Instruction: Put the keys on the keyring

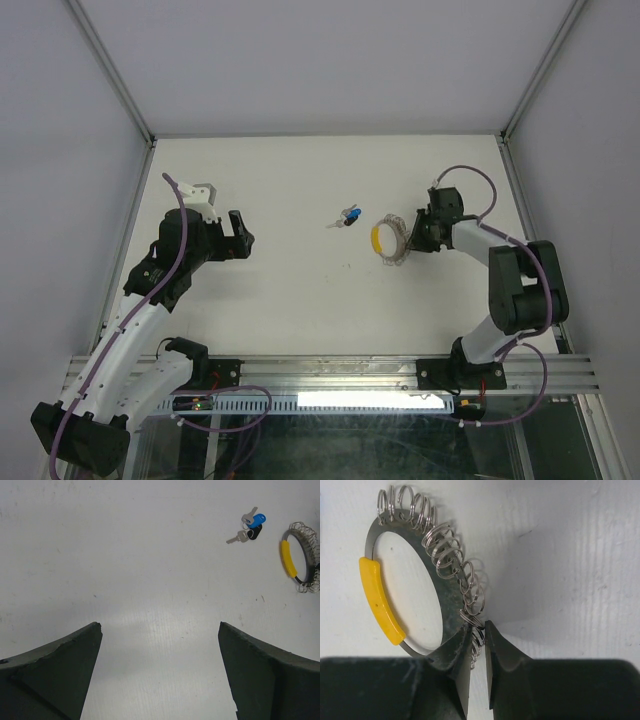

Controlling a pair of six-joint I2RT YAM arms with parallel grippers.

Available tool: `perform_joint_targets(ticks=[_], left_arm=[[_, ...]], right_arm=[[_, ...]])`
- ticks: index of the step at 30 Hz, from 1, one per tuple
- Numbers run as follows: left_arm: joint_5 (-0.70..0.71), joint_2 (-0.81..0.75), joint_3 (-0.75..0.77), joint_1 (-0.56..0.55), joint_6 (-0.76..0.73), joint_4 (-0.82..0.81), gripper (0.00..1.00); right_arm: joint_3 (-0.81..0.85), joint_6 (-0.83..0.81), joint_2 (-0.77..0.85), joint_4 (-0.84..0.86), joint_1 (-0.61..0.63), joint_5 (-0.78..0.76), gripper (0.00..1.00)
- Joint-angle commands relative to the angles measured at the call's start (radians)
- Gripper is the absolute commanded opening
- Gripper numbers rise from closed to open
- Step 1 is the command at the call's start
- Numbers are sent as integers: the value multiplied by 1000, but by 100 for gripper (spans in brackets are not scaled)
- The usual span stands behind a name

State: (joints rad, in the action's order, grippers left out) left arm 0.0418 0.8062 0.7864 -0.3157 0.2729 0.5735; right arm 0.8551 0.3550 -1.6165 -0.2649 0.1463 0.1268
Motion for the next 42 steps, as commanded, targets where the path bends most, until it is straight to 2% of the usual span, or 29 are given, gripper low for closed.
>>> perform_joint_targets(ticks=[1, 11, 25, 33, 36, 42], left_arm=[[-17, -5, 0, -11, -11, -63, 99], [-19, 0, -1, -11, -9, -64, 99], [-22, 2, -1, -11, -9, -64, 98], [-22, 5, -4, -12, -5, -72, 99], [-5, 10, 3, -11, 1, -73, 99], [16, 32, 10, -11, 29, -78, 99]], right_arm=[[-55, -20, 63, -46, 42, -24, 17], [-178, 94, 223, -80, 159, -67, 16], [-398, 460, 547, -97, 402, -226, 16], [-451, 605, 614, -113, 545, -259, 18], [-451, 617, 634, -110, 577, -268, 22], [-350, 528, 718, -245, 575, -386, 43]])
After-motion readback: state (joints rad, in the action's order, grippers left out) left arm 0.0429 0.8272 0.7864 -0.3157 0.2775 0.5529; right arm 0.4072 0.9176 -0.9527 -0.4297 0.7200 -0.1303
